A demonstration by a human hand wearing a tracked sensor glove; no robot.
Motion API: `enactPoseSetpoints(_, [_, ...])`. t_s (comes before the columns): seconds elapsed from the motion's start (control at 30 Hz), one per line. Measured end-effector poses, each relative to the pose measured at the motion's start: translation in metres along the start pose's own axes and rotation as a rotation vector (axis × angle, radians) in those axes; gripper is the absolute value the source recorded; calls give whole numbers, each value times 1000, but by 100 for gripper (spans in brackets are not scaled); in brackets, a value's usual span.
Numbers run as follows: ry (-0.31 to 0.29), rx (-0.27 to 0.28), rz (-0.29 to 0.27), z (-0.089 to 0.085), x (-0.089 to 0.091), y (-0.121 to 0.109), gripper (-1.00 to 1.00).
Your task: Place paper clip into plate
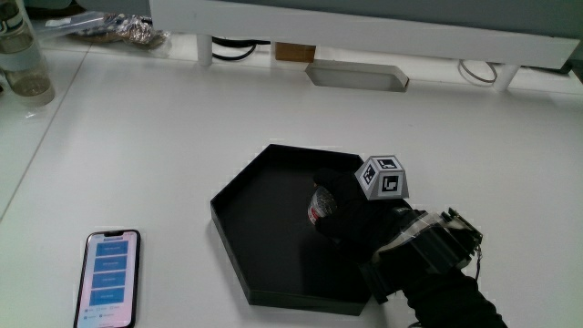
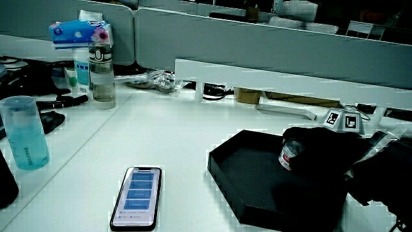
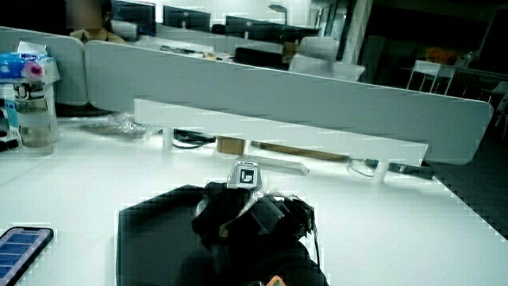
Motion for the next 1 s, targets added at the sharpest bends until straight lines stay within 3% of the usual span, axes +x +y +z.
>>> enactPoseSetpoints(0.17, [16,-20,29,-4,-7,3,0])
enactPoseSetpoints(0.2, [-10,-6,6,-7,-8,4,0])
enactPoseSetpoints(0.27, [-3,-40,7,-14,-9,9,0])
enactPoseSetpoints(0.57, [-99,-69,-37,-32,-19,15,0])
enactPoseSetpoints(0.67, [-123,-54,-54,-28,-23,15,0])
enactPoseSetpoints(0.73, [-133,-88,-47,-27,-25,15,0])
enactPoseSetpoints(0.83, [-123,-88,-59,-28,-25,15,0])
enactPoseSetpoints(1.0, [-127,-154,-72,-31,-24,19,-56])
